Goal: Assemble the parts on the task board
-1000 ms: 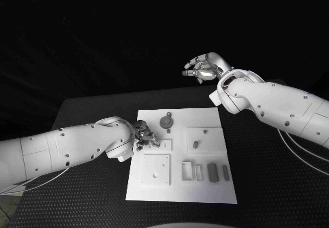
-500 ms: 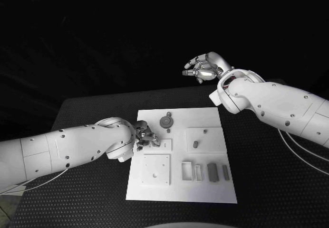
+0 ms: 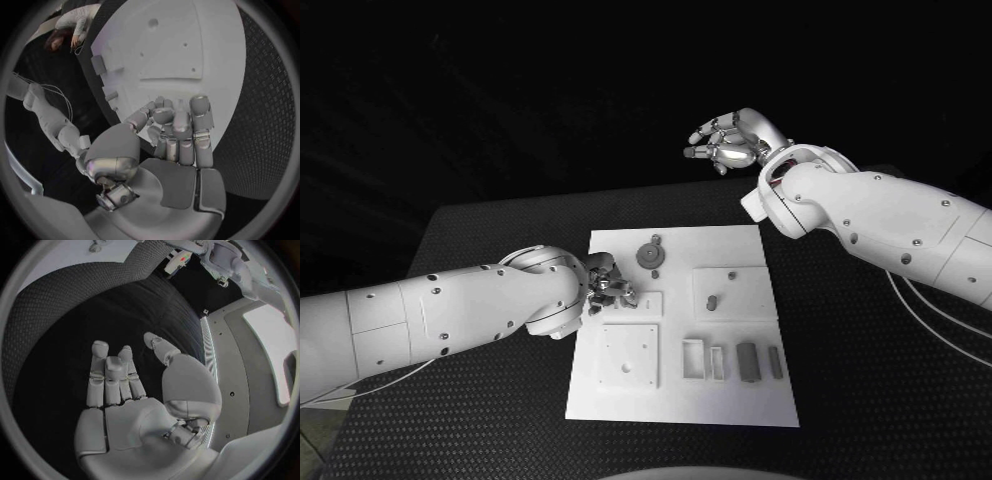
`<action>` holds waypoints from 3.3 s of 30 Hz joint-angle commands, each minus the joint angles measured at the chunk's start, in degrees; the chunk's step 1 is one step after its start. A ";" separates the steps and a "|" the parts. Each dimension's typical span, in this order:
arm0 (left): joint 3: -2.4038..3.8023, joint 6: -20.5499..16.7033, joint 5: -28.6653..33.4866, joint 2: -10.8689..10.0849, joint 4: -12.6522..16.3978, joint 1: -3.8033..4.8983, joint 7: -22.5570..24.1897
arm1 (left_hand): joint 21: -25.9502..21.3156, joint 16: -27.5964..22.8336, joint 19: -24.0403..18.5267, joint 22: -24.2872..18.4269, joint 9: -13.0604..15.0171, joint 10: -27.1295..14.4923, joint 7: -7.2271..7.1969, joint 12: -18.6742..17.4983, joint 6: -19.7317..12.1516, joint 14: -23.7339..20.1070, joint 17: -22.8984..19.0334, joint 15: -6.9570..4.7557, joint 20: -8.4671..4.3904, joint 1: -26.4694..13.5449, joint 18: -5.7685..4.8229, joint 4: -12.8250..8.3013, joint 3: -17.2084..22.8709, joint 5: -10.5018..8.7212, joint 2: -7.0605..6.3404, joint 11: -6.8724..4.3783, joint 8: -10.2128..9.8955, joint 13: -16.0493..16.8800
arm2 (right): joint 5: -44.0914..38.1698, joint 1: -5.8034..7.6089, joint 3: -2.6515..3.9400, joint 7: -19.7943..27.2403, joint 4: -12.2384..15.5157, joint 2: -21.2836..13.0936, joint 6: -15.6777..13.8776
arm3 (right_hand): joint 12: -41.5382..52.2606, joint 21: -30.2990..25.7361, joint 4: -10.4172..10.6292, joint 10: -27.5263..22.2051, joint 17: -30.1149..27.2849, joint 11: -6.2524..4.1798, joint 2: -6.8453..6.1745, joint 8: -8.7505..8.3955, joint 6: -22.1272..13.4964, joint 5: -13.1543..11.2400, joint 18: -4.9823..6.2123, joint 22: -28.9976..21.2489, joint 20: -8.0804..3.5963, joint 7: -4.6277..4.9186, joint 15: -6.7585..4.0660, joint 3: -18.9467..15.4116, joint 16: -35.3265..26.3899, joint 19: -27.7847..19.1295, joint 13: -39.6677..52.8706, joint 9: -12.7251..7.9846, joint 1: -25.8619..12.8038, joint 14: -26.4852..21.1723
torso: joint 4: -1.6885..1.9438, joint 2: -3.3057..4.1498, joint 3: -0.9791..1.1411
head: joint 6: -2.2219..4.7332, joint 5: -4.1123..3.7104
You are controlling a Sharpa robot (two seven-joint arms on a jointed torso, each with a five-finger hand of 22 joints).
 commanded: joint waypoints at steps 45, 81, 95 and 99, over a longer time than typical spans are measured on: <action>-0.10 1.54 -1.45 1.53 0.68 -0.44 0.51 | 0.85 2.31 2.33 1.14 0.83 -0.80 -4.47 1.55 9.45 -1.93 -1.83 -3.27 -1.69 0.20 1.71 1.52 -0.70 -3.76 -1.78 -2.57 -0.01 -0.87 | 0.27 -0.09 0.03 0.20 -0.43 0.26 1.43 | 0.27 -0.32 -0.46 -0.25 0.09 0.05 0.47 -0.32 -0.07 0.22 0.67 1.11 -0.01 0.37 -0.03 0.00 -0.35 -0.35 0.04 -0.13 -0.30 -0.35 | 0.00 0.02 0.01 | -0.15 -0.03; -0.09 0.90 -0.87 1.21 0.39 -0.45 0.38 | 0.60 4.14 2.23 1.14 1.84 -1.02 -4.62 2.48 10.05 -2.71 -4.22 -3.54 -1.66 0.27 1.98 2.56 -4.70 -6.02 -3.83 -2.75 -1.26 -2.12 | 0.40 -0.11 0.03 0.14 -0.56 0.27 1.56 | 0.26 -0.36 -0.49 -0.33 0.08 0.08 0.50 -0.36 -0.16 0.22 0.68 1.10 0.03 0.40 0.00 0.00 -0.39 -0.43 0.02 -0.18 -0.51 -0.44 | 0.00 0.04 -0.07 | -0.14 -0.26; -0.08 1.10 -1.86 0.20 -0.27 -0.46 0.03 | 0.73 4.49 2.24 1.14 2.02 -1.01 -4.58 2.64 10.22 -2.80 -4.72 -3.44 -1.49 3.12 1.79 0.93 -3.60 -4.47 -1.44 -2.67 -1.50 -2.45 | 0.46 -0.17 0.03 0.17 -0.56 0.14 1.66 | 0.27 -0.37 -0.45 -0.35 0.09 0.10 0.52 -0.37 -0.18 0.21 0.68 1.10 0.05 0.41 0.01 -0.02 -0.40 -0.45 0.01 -0.20 -0.65 -0.46 | 0.03 0.06 -0.07 | -0.21 -0.32; -0.08 1.30 -1.86 0.02 -0.47 -0.46 -0.03 | 0.75 4.52 2.26 1.13 2.04 -1.00 -4.57 2.65 10.25 -2.79 -4.76 -3.43 -1.46 3.15 1.75 0.98 -3.55 -4.43 -1.32 -2.66 -1.51 -2.47 | 0.46 -0.22 0.03 0.17 -0.60 0.16 1.67 | 0.27 -0.38 -0.43 -0.35 0.09 0.10 0.53 -0.37 -0.19 0.21 0.68 1.09 0.05 0.41 0.01 -0.02 -0.41 -0.46 0.01 -0.20 -0.67 -0.47 | 0.06 0.04 -0.07 | -0.27 -0.32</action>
